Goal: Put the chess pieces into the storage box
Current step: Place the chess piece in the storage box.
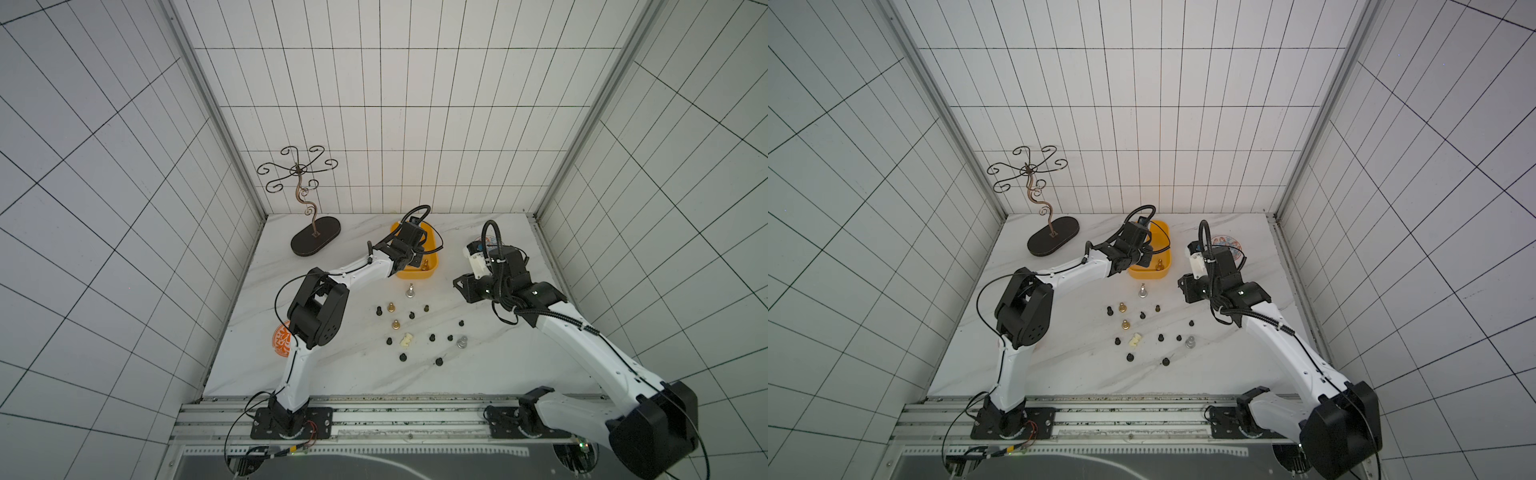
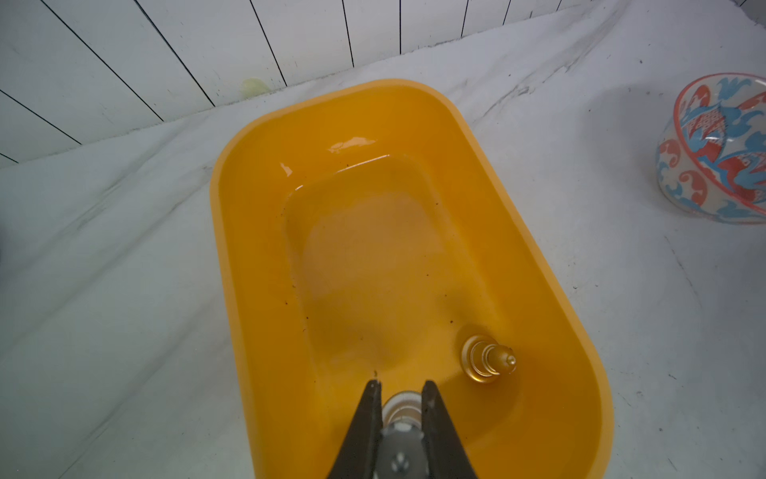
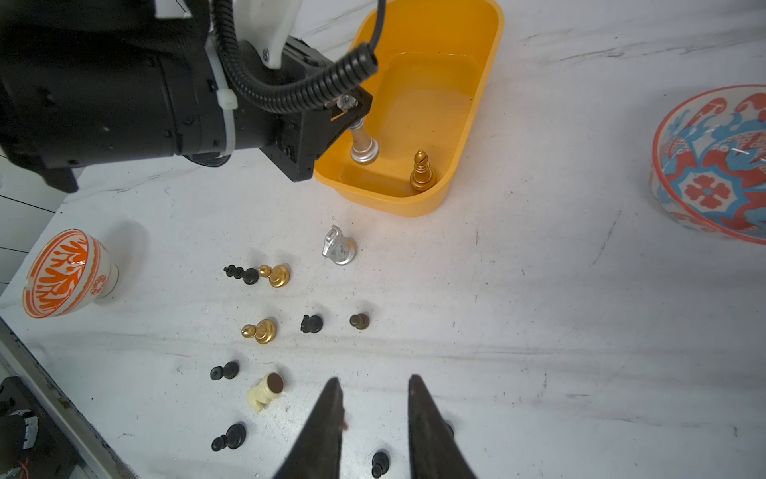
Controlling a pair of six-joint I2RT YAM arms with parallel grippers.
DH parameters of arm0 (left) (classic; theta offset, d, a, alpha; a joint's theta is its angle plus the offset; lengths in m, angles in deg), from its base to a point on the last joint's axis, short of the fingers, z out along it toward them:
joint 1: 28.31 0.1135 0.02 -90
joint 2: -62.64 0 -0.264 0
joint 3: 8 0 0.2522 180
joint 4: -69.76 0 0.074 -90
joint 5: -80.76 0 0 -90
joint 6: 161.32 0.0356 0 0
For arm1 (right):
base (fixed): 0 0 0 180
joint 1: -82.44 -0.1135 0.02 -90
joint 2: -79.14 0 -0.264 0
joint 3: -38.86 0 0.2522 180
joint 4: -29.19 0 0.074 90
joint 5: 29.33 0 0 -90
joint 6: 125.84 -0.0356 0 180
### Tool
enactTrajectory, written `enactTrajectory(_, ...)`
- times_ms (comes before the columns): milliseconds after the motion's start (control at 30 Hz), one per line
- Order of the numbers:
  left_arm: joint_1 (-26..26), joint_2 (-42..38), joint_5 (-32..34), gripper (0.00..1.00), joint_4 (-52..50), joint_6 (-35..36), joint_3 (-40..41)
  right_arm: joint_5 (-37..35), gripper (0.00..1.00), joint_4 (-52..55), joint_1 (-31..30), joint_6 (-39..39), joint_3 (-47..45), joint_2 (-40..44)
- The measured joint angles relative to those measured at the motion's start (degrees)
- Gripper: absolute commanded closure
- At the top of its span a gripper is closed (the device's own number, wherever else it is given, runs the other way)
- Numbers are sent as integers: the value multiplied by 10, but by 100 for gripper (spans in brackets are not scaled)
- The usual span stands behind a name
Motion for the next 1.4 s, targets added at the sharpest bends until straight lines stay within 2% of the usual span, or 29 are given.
enactTrajectory(333,12,35,-25,83,0,-7,-5,-6,72,5,0,-4,0,1)
enactTrajectory(667,11,35,-37,65,0,-17,-9,-6,72,9,0,-6,0,9)
enactTrajectory(933,12,35,-37,63,0,-18,-9,-6,72,9,0,-6,0,9)
enactTrajectory(1033,13,33,-37,60,-1,-18,-9,-6,72,9,0,-6,0,9)
enactTrajectory(1200,16,8,-37,59,-2,-15,-9,-6,72,9,0,-6,0,9)
enactTrajectory(1400,23,-58,-38,59,0,-15,4,-6,72,9,0,-6,0,8)
